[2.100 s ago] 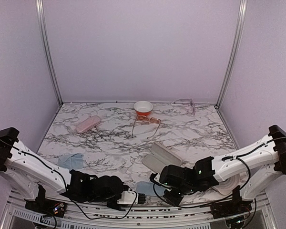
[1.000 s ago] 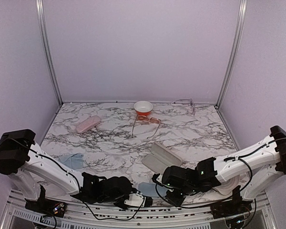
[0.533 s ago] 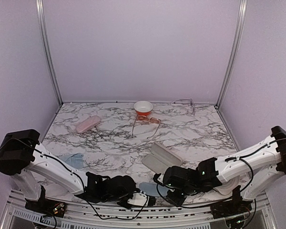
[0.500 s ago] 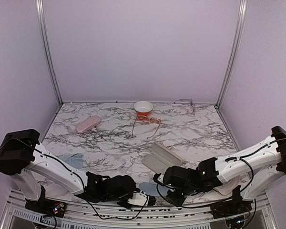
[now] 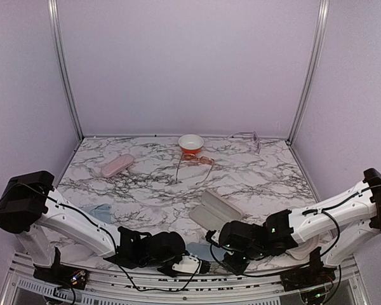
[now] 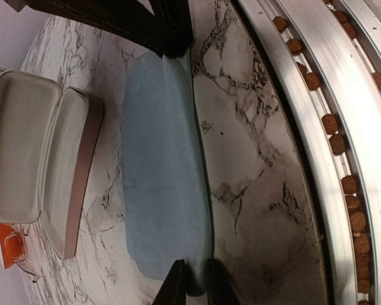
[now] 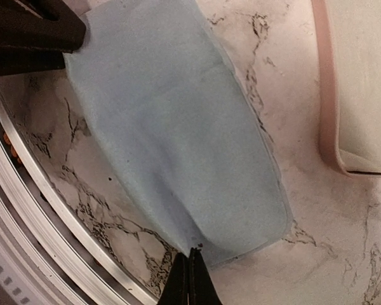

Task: Organize the sunglasses
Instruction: Pick up the folded cleaning cloth from the corner of the board.

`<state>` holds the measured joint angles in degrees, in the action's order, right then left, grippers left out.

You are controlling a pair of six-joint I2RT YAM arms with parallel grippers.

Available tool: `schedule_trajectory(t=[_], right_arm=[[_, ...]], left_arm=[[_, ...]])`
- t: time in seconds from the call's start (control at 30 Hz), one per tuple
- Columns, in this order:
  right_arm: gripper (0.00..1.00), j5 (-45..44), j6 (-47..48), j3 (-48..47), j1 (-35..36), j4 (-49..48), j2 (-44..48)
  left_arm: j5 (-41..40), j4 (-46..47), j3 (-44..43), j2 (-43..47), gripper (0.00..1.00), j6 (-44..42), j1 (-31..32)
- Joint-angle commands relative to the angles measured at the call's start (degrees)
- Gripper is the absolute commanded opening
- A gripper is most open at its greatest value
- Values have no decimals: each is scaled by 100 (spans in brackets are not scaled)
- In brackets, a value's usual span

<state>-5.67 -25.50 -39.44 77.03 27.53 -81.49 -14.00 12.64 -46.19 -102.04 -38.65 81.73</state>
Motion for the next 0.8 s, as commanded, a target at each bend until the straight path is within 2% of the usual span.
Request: schedule_trajectory(t=[0.0, 0.13, 0.23, 0.4, 0.77], right_arm=[[0, -86, -78, 22, 57, -5, 102], [0, -98, -113, 57, 53, -11, 149], [0, -110, -131, 63, 57, -15, 160], [0, -178, -212, 40, 54, 67, 251], [0, -318, -431, -49, 57, 357, 699]], left_arm=[[-4, -473, -65, -201, 11, -9, -44], [-67, -434, -74, -224, 9, 20, -49], [-96, -461, -120, -274, 0, 24, -48], [-205, -464, -210, -249, 0, 183, -56], [121, -456, -461, 160, 0, 655, -185]])
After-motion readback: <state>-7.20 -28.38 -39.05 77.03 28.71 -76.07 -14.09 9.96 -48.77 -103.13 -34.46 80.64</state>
